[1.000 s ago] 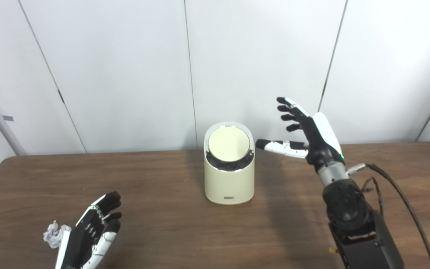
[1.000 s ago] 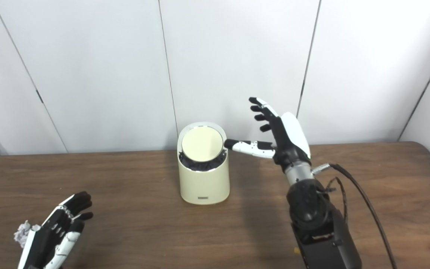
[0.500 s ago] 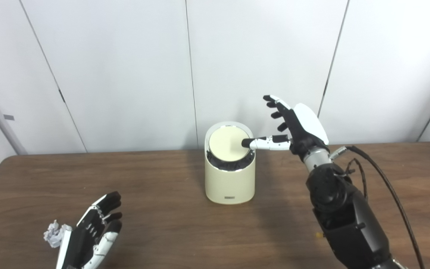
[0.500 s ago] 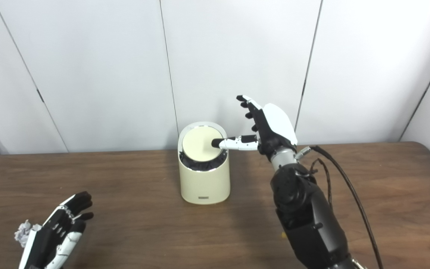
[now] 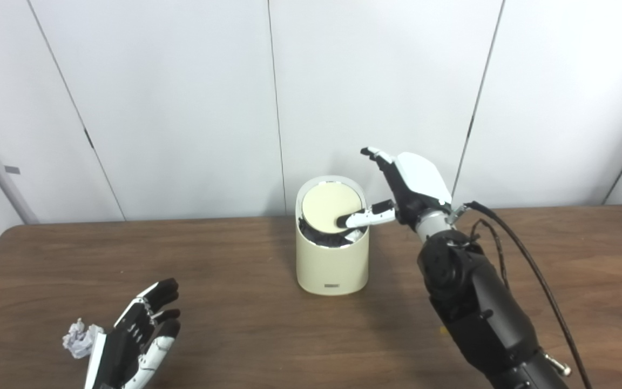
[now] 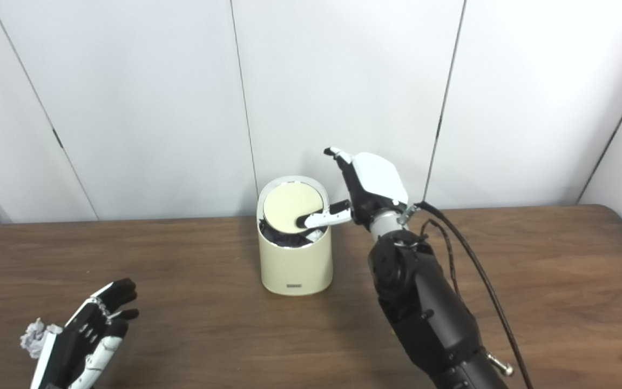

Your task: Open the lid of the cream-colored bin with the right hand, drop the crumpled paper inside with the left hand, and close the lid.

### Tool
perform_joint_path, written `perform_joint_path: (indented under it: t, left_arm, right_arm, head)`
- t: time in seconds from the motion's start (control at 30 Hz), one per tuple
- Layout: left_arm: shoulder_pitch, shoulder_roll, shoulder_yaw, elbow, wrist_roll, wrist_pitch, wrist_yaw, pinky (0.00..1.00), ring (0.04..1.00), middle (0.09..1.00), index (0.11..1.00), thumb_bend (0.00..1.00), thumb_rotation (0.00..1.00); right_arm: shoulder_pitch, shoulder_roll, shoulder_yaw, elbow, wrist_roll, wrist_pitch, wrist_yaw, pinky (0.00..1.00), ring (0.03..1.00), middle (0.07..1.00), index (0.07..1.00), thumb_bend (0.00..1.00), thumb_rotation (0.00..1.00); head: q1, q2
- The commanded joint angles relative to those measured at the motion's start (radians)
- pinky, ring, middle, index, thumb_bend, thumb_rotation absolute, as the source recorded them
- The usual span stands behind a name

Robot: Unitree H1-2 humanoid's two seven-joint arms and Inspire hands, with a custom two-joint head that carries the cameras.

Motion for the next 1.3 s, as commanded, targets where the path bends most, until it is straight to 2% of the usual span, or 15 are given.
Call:
perform_joint_path:
  t: [0.0,0.2,0.37,0.73,1.03,1.27]
  left_arm:
    - [-0.021,0.0,-0.001,-0.026,0.005,-0.033,0.011,0.73,0.824,0.824,0.803,0.72,0.6]
    - [-0.019,0.0,-0.001,-0.021,0.001,-0.036,0.01,0.74,0.831,0.827,0.807,0.72,0.59]
    - [-0.016,-0.004,-0.002,-0.033,0.004,-0.03,0.013,0.73,0.825,0.826,0.806,0.73,0.59]
    - [-0.012,-0.004,0.002,-0.048,-0.007,-0.017,0.011,0.75,0.828,0.826,0.804,0.72,0.59]
    - [-0.007,-0.005,0.004,-0.054,-0.017,-0.016,0.01,0.75,0.829,0.828,0.807,0.73,0.59]
    - [-0.008,-0.003,0.004,-0.051,-0.023,-0.021,0.007,0.74,0.832,0.83,0.811,0.74,0.59]
  right_arm:
    - [-0.065,-0.004,0.003,-0.011,-0.022,-0.017,-0.016,0.79,0.84,0.878,0.897,1.0,0.44]
    - [-0.077,-0.001,0.03,-0.003,-0.043,-0.007,-0.001,0.81,0.861,0.885,0.908,1.0,0.44]
    - [-0.085,0.007,0.047,0.015,-0.069,-0.002,0.004,0.72,0.83,0.869,0.903,1.0,0.45]
    - [-0.091,-0.019,0.097,0.029,-0.12,-0.031,0.0,0.69,0.796,0.84,0.889,1.0,0.44]
    - [-0.09,-0.04,0.138,0.056,-0.161,-0.028,0.028,0.76,0.824,0.852,0.899,1.0,0.44]
    - [-0.081,-0.039,0.138,0.066,-0.159,-0.035,0.018,0.79,0.833,0.859,0.898,1.0,0.45]
  head:
    - [-0.001,0.002]
    - [0.001,0.003]
    - [0.003,0.006]
    - [-0.002,0.018]
    - [-0.001,0.025]
    - [-0.001,0.024]
